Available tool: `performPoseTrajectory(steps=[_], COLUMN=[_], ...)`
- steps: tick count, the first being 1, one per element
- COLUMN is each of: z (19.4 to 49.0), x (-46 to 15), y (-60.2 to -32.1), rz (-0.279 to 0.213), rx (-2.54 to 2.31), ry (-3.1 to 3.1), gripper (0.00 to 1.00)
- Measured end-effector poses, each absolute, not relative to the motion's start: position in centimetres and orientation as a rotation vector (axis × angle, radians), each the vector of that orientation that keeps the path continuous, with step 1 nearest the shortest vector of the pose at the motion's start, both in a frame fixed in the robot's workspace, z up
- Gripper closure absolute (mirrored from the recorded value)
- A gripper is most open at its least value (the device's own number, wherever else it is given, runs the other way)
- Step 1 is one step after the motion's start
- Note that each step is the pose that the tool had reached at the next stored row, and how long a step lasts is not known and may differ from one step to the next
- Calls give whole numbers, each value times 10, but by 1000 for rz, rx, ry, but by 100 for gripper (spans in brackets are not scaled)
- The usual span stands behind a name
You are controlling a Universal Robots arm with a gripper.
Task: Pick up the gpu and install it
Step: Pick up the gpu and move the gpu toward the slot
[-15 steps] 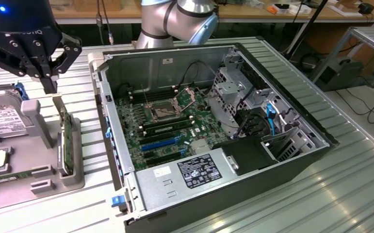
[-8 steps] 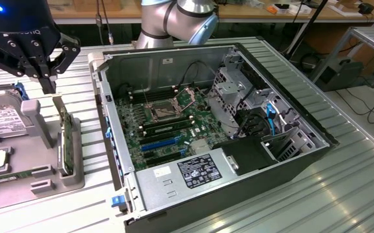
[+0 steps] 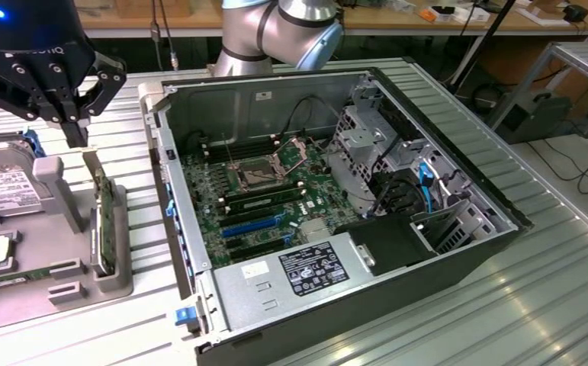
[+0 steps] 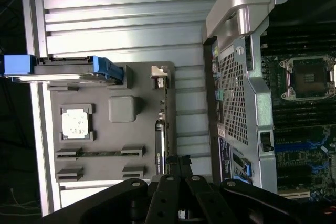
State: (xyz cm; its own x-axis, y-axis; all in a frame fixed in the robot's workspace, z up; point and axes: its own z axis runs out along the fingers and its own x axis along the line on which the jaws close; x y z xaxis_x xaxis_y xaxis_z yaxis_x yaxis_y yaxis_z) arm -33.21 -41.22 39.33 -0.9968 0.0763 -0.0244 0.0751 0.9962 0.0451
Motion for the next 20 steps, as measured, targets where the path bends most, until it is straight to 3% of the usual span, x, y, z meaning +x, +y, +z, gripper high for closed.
performPoseTrajectory(steps=[2,6,7,8,20], z=[393,393,393,393,392], x=[-332,-332,-332,-332,-332], y=[-412,-412,-412,-412,-412], rz=[69,69,69,69,69], rx=[118,118,118,118,118], ry=[3112,3113,3113,3113,3112], gripper=[89,64,64,58,58])
